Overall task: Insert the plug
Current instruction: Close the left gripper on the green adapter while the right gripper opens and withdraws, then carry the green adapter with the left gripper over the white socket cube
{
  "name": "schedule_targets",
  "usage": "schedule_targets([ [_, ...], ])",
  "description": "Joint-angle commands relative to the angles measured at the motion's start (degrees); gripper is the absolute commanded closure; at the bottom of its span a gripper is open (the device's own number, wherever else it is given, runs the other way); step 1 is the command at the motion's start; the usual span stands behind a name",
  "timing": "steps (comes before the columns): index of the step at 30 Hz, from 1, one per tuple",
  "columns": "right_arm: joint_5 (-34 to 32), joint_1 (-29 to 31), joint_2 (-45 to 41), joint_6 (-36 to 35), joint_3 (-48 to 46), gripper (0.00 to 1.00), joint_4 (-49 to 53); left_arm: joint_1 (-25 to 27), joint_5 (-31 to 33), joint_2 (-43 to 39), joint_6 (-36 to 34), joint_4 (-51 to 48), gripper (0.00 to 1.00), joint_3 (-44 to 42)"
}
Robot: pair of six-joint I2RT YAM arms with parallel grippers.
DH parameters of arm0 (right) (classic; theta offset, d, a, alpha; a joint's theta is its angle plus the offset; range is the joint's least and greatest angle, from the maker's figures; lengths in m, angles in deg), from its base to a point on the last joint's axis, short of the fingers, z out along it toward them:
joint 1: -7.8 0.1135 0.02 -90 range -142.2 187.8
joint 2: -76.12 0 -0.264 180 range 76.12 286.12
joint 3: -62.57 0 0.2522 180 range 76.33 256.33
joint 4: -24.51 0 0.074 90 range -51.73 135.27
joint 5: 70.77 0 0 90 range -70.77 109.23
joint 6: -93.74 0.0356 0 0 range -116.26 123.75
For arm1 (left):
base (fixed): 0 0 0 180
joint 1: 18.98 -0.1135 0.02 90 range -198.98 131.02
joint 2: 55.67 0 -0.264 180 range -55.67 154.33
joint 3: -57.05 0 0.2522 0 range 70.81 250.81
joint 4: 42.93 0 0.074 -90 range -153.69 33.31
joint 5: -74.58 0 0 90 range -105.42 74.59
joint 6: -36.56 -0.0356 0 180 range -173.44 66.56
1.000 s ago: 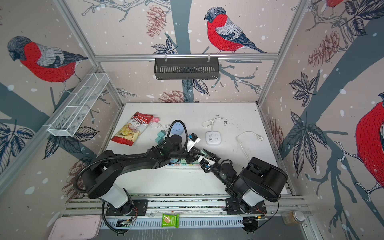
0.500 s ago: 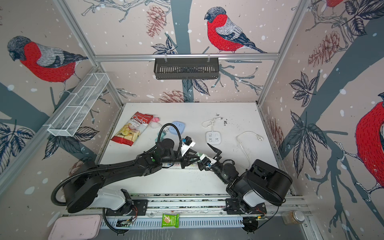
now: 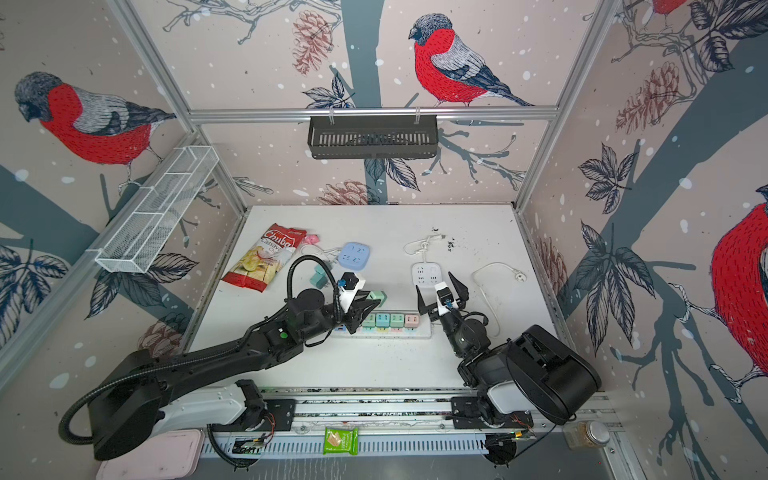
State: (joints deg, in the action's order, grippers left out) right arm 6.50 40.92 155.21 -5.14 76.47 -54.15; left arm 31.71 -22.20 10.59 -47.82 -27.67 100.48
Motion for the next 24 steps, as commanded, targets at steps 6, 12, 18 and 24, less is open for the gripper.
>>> schedule_targets([
  [6,-7.95,-4.89,-0.69,13.36,-4.89,0.01,-14.37,-0.14,5.81,-3.22,-2.32,2.73,1.0,-1.3],
  [12,-15.79,-5.29,-4.92,16.5,-5.74,0.0,-10.3,-0.14,6.79,-2.42,-4.83,1.85,1.0,-0.5],
  [18,-12.19,-10.32,-14.25,23.94,-0.78,0.0,13.0,-0.12,5.64,0.99,-8.76,0.34,1.0,3.86],
  [24,-8.88,-14.28,-14.88,27.89,-2.5,0.0,11.4,-0.08,-0.55,5.37,-12.86,-0.08,1.0,10.88],
])
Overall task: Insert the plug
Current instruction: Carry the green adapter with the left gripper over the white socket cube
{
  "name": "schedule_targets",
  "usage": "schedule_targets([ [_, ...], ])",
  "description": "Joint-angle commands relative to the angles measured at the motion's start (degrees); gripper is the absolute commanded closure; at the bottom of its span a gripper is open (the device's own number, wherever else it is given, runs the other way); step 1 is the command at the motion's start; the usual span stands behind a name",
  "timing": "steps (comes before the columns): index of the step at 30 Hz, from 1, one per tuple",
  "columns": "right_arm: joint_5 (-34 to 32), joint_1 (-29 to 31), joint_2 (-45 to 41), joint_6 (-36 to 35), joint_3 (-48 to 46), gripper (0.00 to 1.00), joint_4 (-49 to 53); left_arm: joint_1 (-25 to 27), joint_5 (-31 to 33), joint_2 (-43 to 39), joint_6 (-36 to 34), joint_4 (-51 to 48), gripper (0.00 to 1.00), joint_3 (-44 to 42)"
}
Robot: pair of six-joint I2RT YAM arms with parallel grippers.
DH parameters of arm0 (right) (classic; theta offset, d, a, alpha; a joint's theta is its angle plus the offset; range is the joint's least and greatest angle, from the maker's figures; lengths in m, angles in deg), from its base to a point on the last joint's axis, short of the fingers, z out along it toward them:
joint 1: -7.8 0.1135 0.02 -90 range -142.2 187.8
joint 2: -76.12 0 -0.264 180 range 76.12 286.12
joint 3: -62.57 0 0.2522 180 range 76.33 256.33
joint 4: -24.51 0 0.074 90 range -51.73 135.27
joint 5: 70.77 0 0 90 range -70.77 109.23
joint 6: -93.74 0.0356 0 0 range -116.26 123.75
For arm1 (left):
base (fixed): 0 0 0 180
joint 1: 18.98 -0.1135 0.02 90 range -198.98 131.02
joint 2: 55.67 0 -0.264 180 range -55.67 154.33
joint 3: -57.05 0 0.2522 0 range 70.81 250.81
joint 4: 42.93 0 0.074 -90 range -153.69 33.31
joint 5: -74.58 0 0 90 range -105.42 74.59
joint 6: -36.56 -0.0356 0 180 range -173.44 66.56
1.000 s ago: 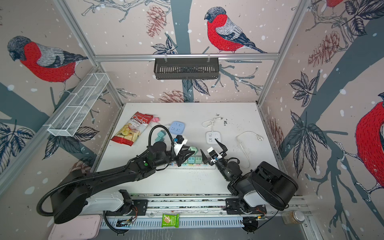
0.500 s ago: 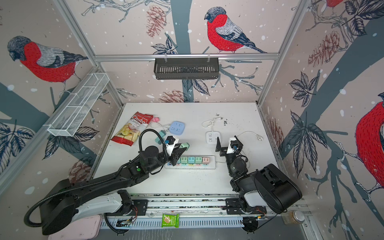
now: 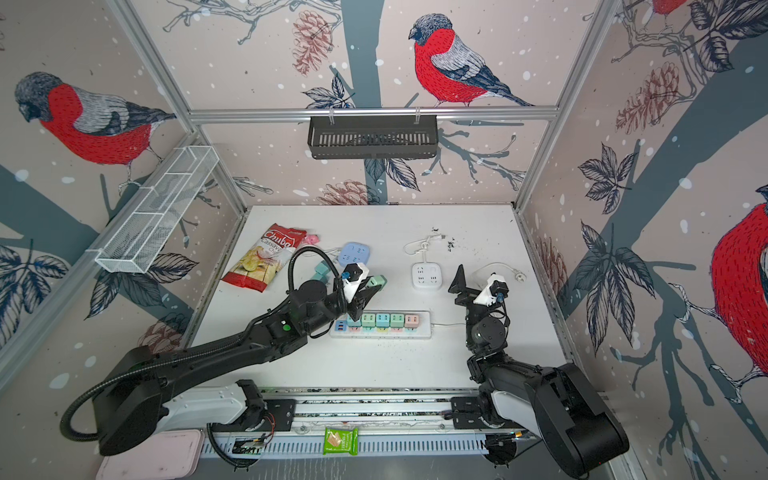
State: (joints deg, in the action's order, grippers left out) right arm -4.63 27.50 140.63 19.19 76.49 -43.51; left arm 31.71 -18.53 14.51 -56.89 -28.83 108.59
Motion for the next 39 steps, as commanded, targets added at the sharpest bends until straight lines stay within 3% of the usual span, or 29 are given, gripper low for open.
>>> schedule_targets([
  [1,2.78,-1.28,-0.28,3.84,-2.15,0.0,1.5,-0.14,-4.83,2.55,-4.45,0.25,1.0,4.38],
  [8,4.7,-2.22,0.8,4.2,-0.62,0.0,3.38,-0.13,-8.54,12.18,-11.85,-7.7,1.0,15.75],
  [10,4.76,-2.41,0.71,4.38,-0.75,0.0,3.29,-0.07,-8.67,14.39,-12.98,-7.17,1.0,16.92],
  [14,5.82,-2.61,2.39,4.11,-0.27,0.0,2.0,-0.1,-15.64,18.5,-19.14,-5.26,1.0,17.18],
  [19,5.89,-2.67,3.42,3.96,0.16,0.0,1.63,-0.18,-15.6,24.27,-20.19,-3.2,1.0,20.92],
  [30,6.19,-4.33,3.41,6.26,-0.14,0.0,2.05,-0.93,-15.36,40.8,-26.48,-30.23,1.0,45.67],
  [39,11.59,-12.9,4.44,15.45,-0.04,0.0,3.99,-1.3,-15.49,53.45,-30.29,-50.3,1.0,66.92],
])
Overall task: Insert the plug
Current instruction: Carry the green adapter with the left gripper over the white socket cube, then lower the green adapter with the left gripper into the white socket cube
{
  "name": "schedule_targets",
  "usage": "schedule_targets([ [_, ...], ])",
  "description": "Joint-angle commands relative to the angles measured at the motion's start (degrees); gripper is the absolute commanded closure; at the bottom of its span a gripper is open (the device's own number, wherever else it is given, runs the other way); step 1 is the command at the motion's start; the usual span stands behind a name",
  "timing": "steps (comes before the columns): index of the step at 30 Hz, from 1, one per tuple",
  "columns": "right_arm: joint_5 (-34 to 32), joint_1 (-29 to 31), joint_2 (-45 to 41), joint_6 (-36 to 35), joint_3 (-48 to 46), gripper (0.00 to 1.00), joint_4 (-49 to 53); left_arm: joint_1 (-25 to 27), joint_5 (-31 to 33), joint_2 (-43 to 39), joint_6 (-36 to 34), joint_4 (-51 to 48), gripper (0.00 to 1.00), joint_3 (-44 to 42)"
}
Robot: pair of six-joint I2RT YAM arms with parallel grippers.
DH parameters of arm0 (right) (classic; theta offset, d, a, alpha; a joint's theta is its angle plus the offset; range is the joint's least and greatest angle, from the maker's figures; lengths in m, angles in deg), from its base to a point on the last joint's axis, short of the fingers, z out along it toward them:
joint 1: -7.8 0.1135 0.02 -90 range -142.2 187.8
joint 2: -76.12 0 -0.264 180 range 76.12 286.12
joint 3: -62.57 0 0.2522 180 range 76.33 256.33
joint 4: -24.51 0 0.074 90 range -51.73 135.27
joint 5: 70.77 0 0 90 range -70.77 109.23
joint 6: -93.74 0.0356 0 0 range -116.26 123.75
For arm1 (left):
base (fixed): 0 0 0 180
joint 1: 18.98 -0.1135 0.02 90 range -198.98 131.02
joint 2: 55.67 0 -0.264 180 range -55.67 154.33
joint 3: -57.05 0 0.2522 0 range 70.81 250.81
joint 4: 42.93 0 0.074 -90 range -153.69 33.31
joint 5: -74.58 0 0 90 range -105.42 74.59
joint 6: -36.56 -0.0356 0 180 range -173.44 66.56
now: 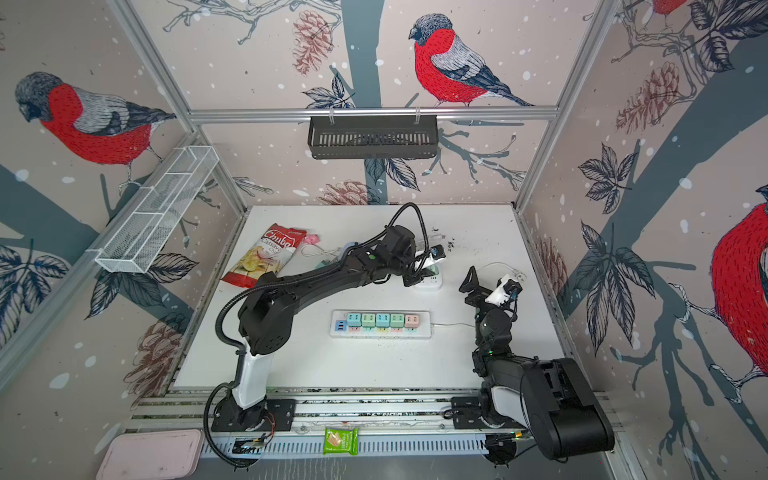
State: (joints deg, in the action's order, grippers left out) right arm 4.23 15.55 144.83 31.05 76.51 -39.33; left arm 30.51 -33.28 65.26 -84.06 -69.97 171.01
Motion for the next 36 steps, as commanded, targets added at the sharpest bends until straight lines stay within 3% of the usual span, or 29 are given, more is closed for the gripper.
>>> schedule_targets([
  [1,3.1,-1.18,0.37,3.86,-0.08,0.0,-0.27,-0.13,-0.75,4.17,-3.54,-11.24,1.0,6.99],
  [9,4.07,-2.3,0.68,5.04,-0.16,0.0,-0.35,-0.24,-0.24,15.26,-5.6,-24.57,1.0,26.06],
  [36,4.85,-2.67,1.34,5.13,0.3,0.0,-0.44,-0.13,3.07,22.69,-9.39,-26.22,1.0,32.34],
])
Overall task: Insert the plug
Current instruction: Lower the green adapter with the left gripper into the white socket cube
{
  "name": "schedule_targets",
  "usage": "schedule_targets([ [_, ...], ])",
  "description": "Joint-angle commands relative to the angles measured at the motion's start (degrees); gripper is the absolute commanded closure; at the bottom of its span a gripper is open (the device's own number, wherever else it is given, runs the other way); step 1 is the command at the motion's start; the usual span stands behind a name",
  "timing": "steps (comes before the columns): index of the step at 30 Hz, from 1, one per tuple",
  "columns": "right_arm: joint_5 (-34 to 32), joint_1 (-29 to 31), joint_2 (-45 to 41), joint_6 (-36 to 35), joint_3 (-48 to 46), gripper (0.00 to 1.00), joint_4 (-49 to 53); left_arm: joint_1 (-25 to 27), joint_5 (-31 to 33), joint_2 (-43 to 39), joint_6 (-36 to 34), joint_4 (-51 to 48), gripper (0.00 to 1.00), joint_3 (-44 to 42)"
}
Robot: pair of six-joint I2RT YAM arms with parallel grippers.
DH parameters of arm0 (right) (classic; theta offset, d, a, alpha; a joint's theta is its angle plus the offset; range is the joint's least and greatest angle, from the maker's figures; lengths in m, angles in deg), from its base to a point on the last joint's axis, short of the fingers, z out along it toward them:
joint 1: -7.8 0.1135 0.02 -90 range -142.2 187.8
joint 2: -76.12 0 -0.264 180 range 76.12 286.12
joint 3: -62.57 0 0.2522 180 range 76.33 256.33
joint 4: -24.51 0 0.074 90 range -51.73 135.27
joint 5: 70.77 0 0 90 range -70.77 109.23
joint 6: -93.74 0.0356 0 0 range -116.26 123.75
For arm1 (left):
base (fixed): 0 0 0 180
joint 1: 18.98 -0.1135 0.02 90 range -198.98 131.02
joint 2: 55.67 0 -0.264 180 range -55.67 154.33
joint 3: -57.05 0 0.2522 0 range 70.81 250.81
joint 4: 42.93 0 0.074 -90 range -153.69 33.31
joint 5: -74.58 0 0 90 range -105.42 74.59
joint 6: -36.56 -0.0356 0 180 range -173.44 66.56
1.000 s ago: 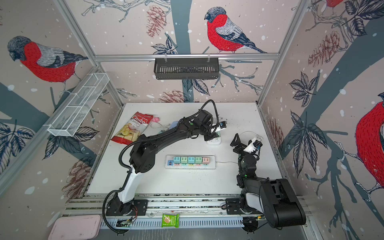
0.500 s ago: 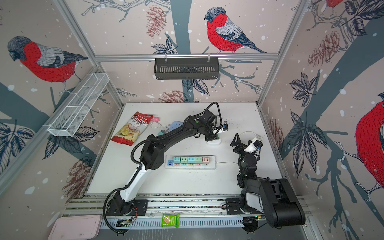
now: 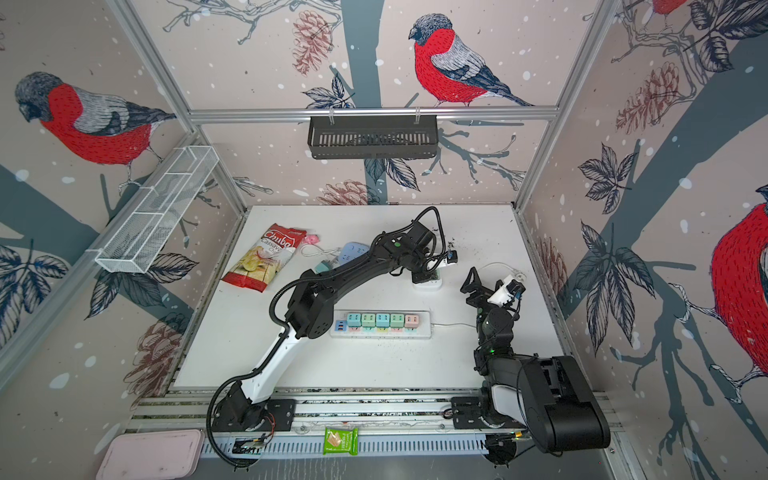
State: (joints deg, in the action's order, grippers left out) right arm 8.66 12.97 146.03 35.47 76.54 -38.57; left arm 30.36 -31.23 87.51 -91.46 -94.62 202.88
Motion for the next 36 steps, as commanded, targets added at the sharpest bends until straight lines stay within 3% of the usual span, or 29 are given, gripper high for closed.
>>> schedule_targets([
  [1,0.43,-0.09,0.14,0.75,0.32,0.0,-1.28,0.05,1.29,0.53,-2.14,-1.7,1.0,0.49],
  [10,0.38,-0.07,0.23,0.74,0.28,0.0,-1.13,0.05,2.08,1.39,-2.26,-2.39,1.0,0.65],
  [16,0.46,-0.07,0.27,0.77,0.34,0.0,-1.1,0.89,5.66,3.54,-2.74,-7.81,1.0,4.49],
  [36,0.63,-0.07,0.18,0.62,0.44,0.0,-0.88,0.78,2.1,1.76,0.66,-15.83,1.0,6.17],
])
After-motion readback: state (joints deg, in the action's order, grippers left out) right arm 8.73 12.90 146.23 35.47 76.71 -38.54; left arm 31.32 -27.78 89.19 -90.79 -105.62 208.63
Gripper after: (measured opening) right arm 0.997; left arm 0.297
